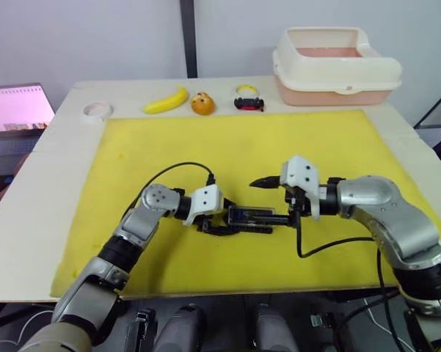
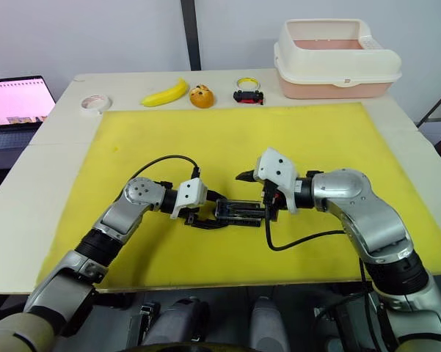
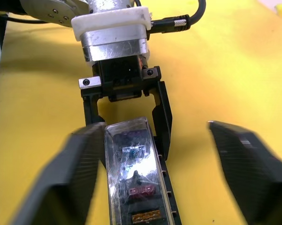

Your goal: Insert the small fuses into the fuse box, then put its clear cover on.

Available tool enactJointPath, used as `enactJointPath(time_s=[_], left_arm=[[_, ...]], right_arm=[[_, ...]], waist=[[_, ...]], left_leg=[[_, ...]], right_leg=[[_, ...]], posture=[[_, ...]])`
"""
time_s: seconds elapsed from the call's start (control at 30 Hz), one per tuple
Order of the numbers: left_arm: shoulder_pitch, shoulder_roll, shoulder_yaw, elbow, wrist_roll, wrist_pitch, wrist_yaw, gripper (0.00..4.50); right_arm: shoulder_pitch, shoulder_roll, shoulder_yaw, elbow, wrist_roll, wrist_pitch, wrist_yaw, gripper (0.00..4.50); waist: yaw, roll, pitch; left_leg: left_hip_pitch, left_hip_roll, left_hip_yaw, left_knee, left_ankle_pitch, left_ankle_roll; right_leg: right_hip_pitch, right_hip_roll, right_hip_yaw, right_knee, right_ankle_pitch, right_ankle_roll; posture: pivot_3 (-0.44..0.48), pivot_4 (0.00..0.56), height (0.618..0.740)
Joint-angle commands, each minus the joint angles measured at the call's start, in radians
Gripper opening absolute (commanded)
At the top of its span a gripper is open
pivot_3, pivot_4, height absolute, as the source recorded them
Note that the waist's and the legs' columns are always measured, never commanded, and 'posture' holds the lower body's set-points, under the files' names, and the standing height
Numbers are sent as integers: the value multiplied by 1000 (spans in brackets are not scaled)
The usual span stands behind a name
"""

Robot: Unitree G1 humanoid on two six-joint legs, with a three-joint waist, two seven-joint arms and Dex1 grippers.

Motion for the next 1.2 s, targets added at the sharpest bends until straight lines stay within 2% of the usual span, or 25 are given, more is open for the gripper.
enactJointPath(time_s=[0.03, 0.13, 0.17, 0.43, 0.5, 0.8, 1.07, 1.2], left_arm=[[-2, 1, -8, 7, 9, -3, -11, 2569], [-3, 1, -7, 9, 9, -4, -13, 2569], [-3, 2, -8, 8, 10, -3, -13, 2569], [3, 3, -9, -7, 9, 1, -12, 2569], [5, 3, -10, -12, 8, 1, -13, 2569], [12, 10, -14, -20, 8, -7, -19, 2569], [9, 7, -14, -7, 9, -18, -16, 2569], [5, 5, -14, -4, 10, -17, -14, 2569]], right_arm=[[27, 30, -5, -10, -2, -49, -28, 1676], [45, 46, 10, 2, -17, -64, -45, 202], [49, 49, 16, 3, -21, -64, -47, 42], [61, 23, 90, 59, -86, 2, -84, 42], [56, 19, 109, 87, -99, 78, -114, 42], [8, 63, 86, 135, -51, 210, -172, 42], [39, -4, 161, 107, -67, 246, -143, 42], [76, -25, 189, 130, -76, 286, -176, 42]], waist=[[0, 0, 0], [0, 0, 0], [0, 0, 0], [-1, 0, 0], [-1, 0, 0], [-1, 0, 0], [0, 0, -1], [0, -1, -2]], left_leg=[[0, 0, 0, 0, 0, 0], [0, 0, 0, 0, 0, 0], [0, 0, 0, 0, 0, 0], [0, 0, 0, 0, 0, 0], [0, 0, 0, 0, 0, 0], [3, 0, 0, 0, 0, 0], [3, 0, 0, 0, 0, 0], [3, 0, 0, 0, 0, 1]], right_leg=[[0, 0, 0, 0, 0, 0], [0, 0, 0, 1, 0, 0], [0, 0, 0, 1, 0, 0], [0, 0, 0, 1, 0, 0], [0, 0, 0, 1, 0, 0], [3, 0, 0, 0, 0, 0], [3, 0, 0, 0, 0, 0], [4, 0, 0, -1, 0, 0]], posture=[[0, 150, 740], [0, 150, 740], [0, 150, 740], [0, 150, 740], [0, 150, 740], [0, 150, 740], [0, 150, 740], [0, 150, 740]])
